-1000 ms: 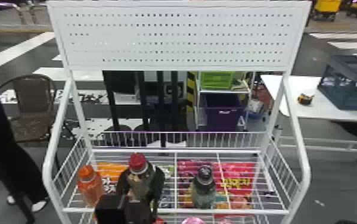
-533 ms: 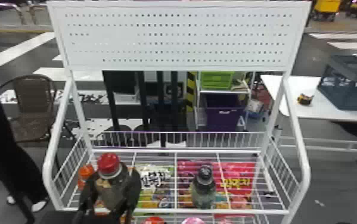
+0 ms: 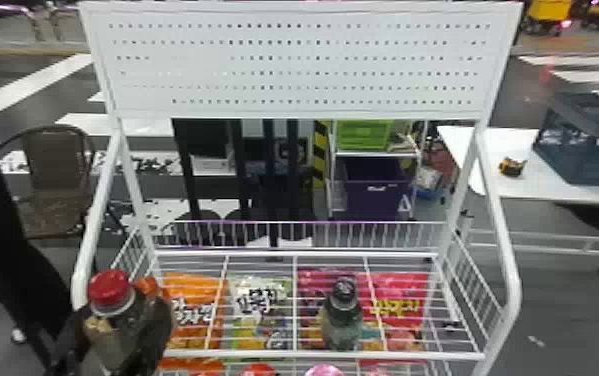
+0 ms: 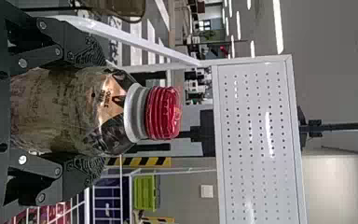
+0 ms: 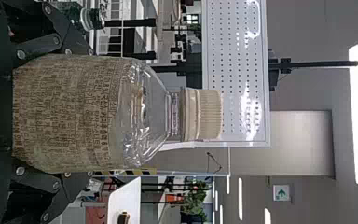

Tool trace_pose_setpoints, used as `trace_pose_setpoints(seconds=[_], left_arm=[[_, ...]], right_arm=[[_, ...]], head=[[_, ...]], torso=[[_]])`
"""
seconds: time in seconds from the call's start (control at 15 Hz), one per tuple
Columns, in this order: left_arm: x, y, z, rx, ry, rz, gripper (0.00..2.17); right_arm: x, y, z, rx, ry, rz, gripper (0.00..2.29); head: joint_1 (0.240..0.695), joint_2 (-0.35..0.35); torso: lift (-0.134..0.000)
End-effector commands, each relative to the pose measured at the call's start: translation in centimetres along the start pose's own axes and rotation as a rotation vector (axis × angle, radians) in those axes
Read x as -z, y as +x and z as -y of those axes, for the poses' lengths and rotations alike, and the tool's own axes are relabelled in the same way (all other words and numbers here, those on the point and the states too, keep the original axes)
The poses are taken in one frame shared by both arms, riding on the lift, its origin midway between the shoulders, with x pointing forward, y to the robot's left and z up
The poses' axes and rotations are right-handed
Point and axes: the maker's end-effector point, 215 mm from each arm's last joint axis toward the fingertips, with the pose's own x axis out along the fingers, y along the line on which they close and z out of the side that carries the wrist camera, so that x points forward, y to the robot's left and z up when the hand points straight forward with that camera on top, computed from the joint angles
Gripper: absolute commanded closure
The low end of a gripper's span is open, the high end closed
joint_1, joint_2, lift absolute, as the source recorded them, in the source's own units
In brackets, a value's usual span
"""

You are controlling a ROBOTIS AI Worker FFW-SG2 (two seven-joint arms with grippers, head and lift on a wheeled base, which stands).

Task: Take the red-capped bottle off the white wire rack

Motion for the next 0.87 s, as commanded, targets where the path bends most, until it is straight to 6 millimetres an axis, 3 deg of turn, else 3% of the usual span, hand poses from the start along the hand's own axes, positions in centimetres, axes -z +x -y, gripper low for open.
trace_pose_setpoints(seconds=[0.0, 0.8], left_arm=[[0.57, 0.38, -1.81, -0.034, 0.020, -0.010, 2.14], [1.18, 0.45, -1.64, -0.042, 0.007, -0.016, 2.14]], right_arm=[[0.08, -0.02, 0.01, 0.001, 0.002, 0.000, 0.84], [0.04, 0.20, -0.10, -0.001, 0.003, 0.003, 0.84]], head=[[0.499, 0.000], [0.499, 0.000]], torso=[[0.000], [0.000]])
